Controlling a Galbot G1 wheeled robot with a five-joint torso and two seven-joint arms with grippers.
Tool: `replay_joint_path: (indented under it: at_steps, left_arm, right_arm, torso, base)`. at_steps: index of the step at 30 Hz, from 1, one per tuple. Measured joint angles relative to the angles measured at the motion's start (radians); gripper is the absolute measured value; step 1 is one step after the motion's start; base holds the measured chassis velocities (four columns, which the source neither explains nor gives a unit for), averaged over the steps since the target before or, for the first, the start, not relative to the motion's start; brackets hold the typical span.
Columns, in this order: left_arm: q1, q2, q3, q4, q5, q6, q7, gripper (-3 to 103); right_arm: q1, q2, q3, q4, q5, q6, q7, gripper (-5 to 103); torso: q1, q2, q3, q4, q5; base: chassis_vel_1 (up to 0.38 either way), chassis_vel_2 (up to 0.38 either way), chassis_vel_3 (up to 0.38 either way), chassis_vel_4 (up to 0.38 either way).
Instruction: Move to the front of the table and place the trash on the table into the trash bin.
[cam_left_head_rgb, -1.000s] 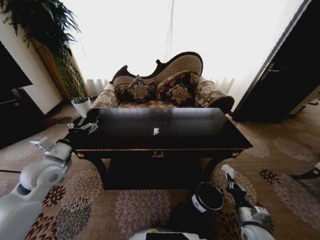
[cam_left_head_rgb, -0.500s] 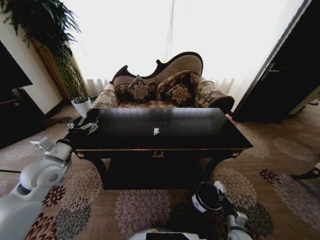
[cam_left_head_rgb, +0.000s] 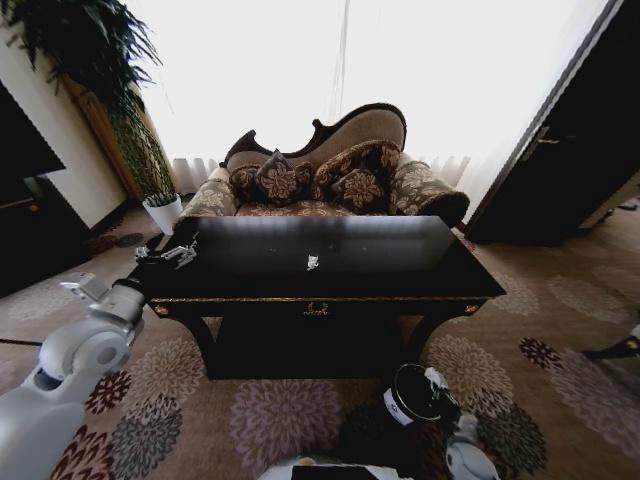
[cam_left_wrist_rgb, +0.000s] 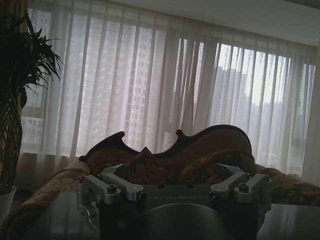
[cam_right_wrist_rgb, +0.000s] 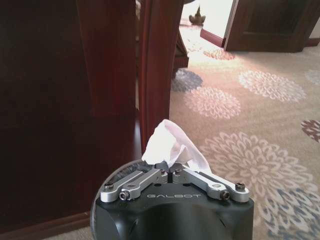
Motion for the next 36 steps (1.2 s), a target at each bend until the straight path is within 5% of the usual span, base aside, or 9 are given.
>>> replay_joint_path:
  at_steps: [16,28,36]
  left_arm:
    - [0.000,0.000,0.000,0.000,0.000,0.000,0.000,100]
    - [0.000,0.000,0.000,0.000,0.000,0.000,0.000,100]
    - [0.000,0.000,0.000,0.000,0.000,0.000,0.000,100]
  right_arm:
    - [0.237,0.011,-0.025,-0.330,-0.066,-0.013,-0.020,0]
    - [0.248,0.037,-0.024,-0.353,-0.075,-0.014,-0.030,-2]
    - [0.239,0.037,-0.024,-0.343,-0.090,-0.011,-0.023,30]
  torso:
    - [0.000,0.000,0.000,0.0000,-0.0001]
    - [0.000,0.000,0.000,0.0001,-0.0002]
    - [0.000,0.000,0.000,0.0001,-0.0002]
  base:
    - [0.000,0.000,0.000,0.000]
    - [0.000,0.000,0.000,0.000]
    - [0.000,0.000,0.000,0.000]
